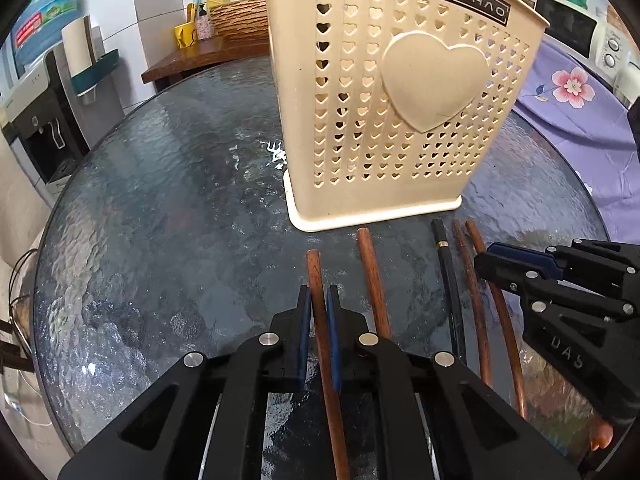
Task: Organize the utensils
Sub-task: 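Move both grippers to the wooden chopsticks on the table and grasp one each, then lift the wooden chopsticks with both grippers and carry them over the caddy, then lower the chopsticks into the caddy and open both grippers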
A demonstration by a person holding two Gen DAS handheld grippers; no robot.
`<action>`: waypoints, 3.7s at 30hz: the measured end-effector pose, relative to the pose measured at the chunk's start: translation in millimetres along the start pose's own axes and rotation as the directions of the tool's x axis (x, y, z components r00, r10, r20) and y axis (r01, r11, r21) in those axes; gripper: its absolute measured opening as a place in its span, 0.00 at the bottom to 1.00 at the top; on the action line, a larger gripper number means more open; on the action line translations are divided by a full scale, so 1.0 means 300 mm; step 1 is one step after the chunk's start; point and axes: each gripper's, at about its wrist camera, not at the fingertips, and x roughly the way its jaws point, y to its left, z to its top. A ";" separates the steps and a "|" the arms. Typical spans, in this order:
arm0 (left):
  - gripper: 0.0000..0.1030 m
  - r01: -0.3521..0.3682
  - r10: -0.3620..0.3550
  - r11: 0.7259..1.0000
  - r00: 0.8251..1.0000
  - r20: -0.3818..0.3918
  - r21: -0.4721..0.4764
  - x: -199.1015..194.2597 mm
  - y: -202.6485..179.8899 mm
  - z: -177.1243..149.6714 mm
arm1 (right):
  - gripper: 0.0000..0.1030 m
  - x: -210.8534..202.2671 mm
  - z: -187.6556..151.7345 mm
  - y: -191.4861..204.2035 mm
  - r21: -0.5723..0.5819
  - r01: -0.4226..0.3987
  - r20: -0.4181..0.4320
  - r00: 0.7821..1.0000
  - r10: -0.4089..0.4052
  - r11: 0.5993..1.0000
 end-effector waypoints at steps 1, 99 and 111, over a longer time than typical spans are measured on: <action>0.09 -0.003 0.003 1.000 1.000 -0.001 0.008 0.003 -0.003 0.004 | 0.12 0.001 0.000 0.007 -0.012 0.013 0.002 1.000 -0.013 1.000; 0.06 0.121 -0.077 0.990 0.897 0.435 -0.074 -0.494 0.054 0.524 | 0.07 -0.532 0.485 -0.136 0.013 -0.274 0.520 0.823 0.228 0.962; 0.07 0.114 -0.082 0.992 0.922 0.379 -0.062 -0.398 0.037 0.496 | 0.07 -0.473 0.474 -0.137 0.017 -0.238 0.494 0.846 0.199 0.971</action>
